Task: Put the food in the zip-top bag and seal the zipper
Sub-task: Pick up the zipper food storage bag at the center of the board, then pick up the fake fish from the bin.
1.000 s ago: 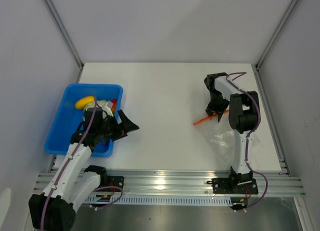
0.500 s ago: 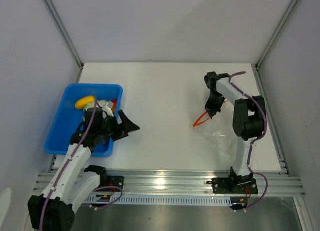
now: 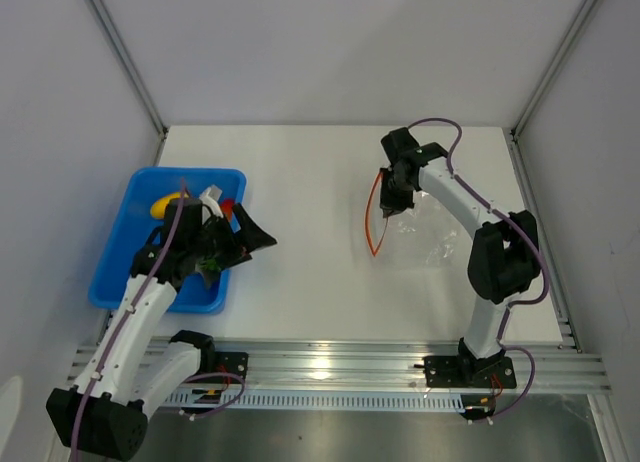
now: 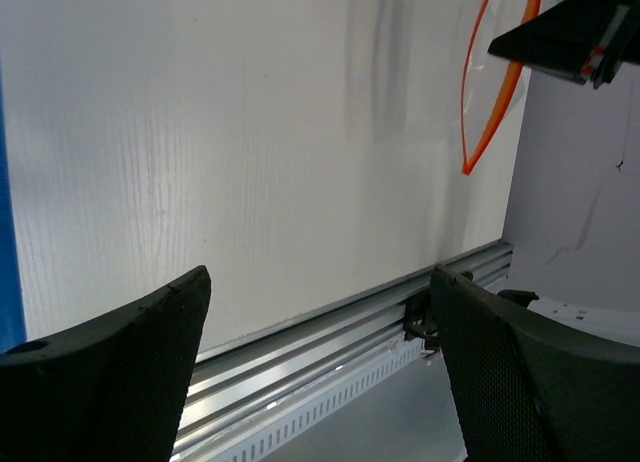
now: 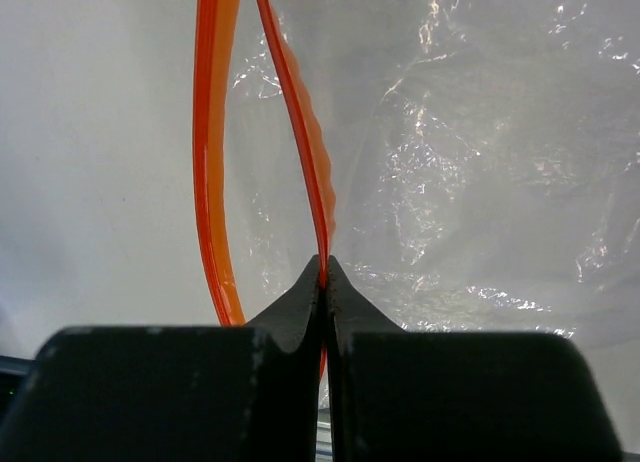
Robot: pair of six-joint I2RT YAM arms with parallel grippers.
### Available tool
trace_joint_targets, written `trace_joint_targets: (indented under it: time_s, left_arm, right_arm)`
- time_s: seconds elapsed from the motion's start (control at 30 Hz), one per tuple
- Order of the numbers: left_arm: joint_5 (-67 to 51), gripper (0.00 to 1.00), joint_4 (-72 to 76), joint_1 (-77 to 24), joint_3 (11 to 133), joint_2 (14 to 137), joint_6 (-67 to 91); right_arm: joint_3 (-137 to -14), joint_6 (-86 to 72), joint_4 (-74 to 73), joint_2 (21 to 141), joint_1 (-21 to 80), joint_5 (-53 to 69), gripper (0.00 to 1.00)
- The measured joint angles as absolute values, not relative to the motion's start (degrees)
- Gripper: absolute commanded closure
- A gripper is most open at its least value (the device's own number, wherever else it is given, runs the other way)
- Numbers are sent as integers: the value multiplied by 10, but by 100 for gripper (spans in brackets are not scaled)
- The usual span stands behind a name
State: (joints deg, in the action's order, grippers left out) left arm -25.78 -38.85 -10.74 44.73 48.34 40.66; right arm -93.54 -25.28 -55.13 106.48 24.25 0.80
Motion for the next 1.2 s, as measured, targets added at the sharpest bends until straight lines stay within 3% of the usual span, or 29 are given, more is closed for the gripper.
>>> trace_joint_targets:
  time_s: [0.47,0.73,1.0,1.2]
  left_arm:
    - [-89,7,-491,-92,630,609,405]
    - [1,9,-522,9,646,651,405]
    - [74,20,-528,79,633,674,409]
    - [53,32,-509,144,568,699,405]
  right_arm:
    - [-914,-188,-536,1033,286,85,100]
    - [-907,-182,-537,1001,286,114,100]
    - [-889,-174,-540,1000,286,120,100]
    - [-867,-173,-537,999,284,133,100]
